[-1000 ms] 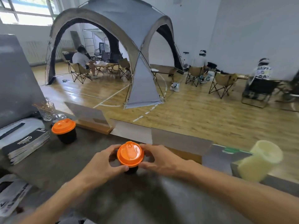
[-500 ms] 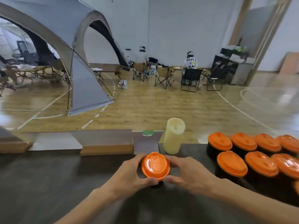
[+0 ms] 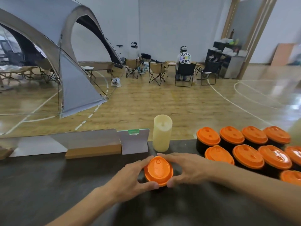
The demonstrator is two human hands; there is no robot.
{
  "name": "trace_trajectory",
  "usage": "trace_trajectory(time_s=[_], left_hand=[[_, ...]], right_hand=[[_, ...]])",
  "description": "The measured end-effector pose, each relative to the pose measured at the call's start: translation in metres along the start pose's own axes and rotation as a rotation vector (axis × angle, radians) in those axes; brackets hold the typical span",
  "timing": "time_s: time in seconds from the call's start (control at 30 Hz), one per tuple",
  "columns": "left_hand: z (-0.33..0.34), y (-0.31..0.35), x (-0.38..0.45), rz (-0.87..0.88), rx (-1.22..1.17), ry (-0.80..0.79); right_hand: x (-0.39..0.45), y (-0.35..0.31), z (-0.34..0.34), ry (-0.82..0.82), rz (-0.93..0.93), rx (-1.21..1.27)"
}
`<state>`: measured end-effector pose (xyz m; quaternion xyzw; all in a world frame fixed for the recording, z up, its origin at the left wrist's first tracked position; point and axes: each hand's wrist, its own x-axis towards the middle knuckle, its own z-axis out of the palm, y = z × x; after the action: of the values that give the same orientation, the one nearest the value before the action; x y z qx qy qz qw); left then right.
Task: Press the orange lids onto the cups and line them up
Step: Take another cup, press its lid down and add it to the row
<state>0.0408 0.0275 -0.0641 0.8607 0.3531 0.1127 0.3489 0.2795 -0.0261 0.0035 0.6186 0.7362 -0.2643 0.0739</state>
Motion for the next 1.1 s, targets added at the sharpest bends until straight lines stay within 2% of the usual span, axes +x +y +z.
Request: trace_trajectory(time_s=[0.13,0.4,0.5,0.6,0.67,0.9,1.1], left_hand=[[0.003,-0.002,-0.001,-0.008,0.001,0.022],[0.014,-0.010,-0.001,-0.024,0.028,0.049],[0.015,-0.010,-0.002,-0.021,0.024,0.061],[0.012,-0.010,0.000,-0.017,0.024,0.036],[0.010,-0.008,-0.001,-0.026,0.021,0.023],[0.005,0.001,-0.003,-0.018,0.048,0.023],[0.009,0.001,-0.006,-0.005,0.155,0.057]], right_hand=[[0.012,0.001,-0.012,-0.076,-0.052,-0.093],[-0.019,0.001,0.030,0.241,-0.056,-0.131],[-0.022,0.001,0.034,0.264,-0.039,0.045],[-0.012,0.002,0.017,0.218,0.047,0.475],[0.007,0.002,0.002,0.215,0.121,0.611],[0.046,-0.010,-0.016,0.095,0.238,0.546],[0.012,-0.002,0.002,0.090,0.169,0.764]])
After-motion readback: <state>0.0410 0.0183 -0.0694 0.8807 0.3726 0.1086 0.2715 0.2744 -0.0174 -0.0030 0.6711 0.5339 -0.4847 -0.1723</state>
